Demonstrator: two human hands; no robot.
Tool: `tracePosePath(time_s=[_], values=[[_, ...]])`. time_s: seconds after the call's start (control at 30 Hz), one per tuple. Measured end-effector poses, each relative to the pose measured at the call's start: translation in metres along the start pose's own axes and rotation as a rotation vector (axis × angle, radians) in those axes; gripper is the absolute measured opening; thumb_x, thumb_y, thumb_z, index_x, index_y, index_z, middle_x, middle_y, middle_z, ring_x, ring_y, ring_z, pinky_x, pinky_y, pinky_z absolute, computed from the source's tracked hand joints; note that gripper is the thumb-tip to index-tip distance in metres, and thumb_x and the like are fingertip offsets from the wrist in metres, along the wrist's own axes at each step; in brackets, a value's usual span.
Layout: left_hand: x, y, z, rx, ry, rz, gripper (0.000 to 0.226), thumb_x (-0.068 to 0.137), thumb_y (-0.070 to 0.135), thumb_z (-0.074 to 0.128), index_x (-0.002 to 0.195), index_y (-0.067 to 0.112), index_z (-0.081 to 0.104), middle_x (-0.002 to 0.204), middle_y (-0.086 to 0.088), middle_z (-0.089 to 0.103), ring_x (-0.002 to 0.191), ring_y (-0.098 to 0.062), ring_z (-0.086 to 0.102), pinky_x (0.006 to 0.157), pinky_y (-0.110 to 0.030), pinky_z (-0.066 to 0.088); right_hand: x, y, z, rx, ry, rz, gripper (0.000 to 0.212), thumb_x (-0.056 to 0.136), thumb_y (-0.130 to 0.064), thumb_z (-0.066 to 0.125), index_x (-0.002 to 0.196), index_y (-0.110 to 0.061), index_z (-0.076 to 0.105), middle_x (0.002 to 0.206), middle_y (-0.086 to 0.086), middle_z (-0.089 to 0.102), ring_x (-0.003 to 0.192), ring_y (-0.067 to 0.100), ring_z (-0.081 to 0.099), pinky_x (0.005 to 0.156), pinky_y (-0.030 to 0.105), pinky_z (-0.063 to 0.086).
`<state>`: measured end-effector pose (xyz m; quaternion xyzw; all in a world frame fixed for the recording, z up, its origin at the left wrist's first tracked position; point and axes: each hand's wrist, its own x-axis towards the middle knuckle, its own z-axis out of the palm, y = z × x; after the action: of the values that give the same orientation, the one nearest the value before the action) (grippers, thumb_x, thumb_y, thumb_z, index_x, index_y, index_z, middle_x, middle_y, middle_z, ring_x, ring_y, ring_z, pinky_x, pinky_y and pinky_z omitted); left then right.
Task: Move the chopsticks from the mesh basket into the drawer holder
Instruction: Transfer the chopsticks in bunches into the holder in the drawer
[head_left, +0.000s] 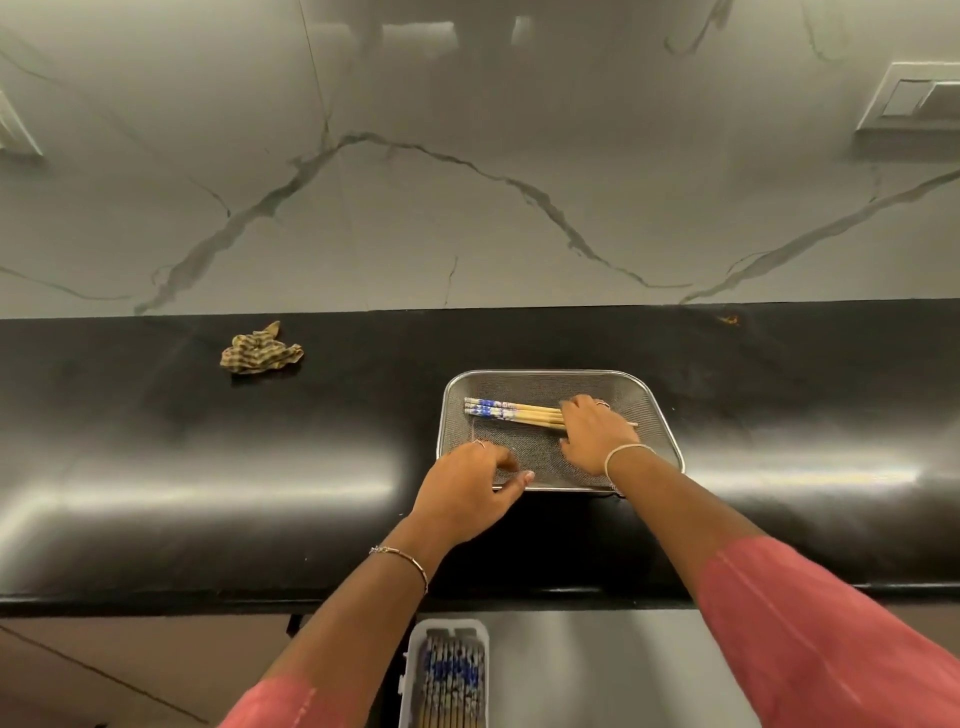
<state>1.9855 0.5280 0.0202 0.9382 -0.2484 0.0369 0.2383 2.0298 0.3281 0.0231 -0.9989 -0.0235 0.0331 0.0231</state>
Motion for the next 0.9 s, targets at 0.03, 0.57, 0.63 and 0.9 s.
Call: tracePosePath(time_s=[0.03,0.57,0.63,0.9], values=[[0.000,-0.002,0.001,-0.001,-0.001,0.007,0.036,0.090,0.054,0.052,0.103,0.024,0.067,0.103,0.008,0.068,0.095,-0.009,0.059,0.079,-0.024,0.048,0.004,0.001,0.003,-0.036,0.010,0.000,0.044,0.091,-0.019,0.056,0.132,-0.009,0.043,0.130,0.014,0.048,0.120,0.032,0.052,0.097,0.043,0.046],[0.000,-0.006,0.008,-0.031,-0.045,0.049,0.039,0.088,0.058,0.054,0.095,0.022,0.069,0.094,0.005,0.070,0.088,-0.012,0.063,0.074,-0.033,0.054,0.022,0.000,0.021,-0.207,0.043,-0.049,0.030,0.093,-0.004,0.048,0.123,-0.009,0.045,0.121,0.012,0.052,0.110,0.030,0.057,0.088,0.043,0.050],[0.000,-0.007,0.008,-0.034,-0.040,0.041,0.039,0.088,0.057,0.055,0.094,0.021,0.069,0.094,0.005,0.070,0.088,-0.012,0.063,0.074,-0.033,0.054,0.022,0.001,0.021,-0.223,0.061,-0.070,0.028,0.094,-0.004,0.047,0.121,-0.009,0.046,0.120,0.012,0.053,0.109,0.030,0.057,0.087,0.042,0.050],[-0.003,-0.002,0.009,-0.004,-0.041,0.011,0.037,0.089,0.056,0.054,0.093,0.022,0.068,0.095,0.006,0.070,0.090,-0.013,0.063,0.074,-0.033,0.053,0.012,0.004,0.017,-0.246,0.069,-0.093,0.028,0.094,-0.001,0.041,0.120,-0.008,0.046,0.122,0.011,0.056,0.112,0.030,0.057,0.091,0.041,0.047]])
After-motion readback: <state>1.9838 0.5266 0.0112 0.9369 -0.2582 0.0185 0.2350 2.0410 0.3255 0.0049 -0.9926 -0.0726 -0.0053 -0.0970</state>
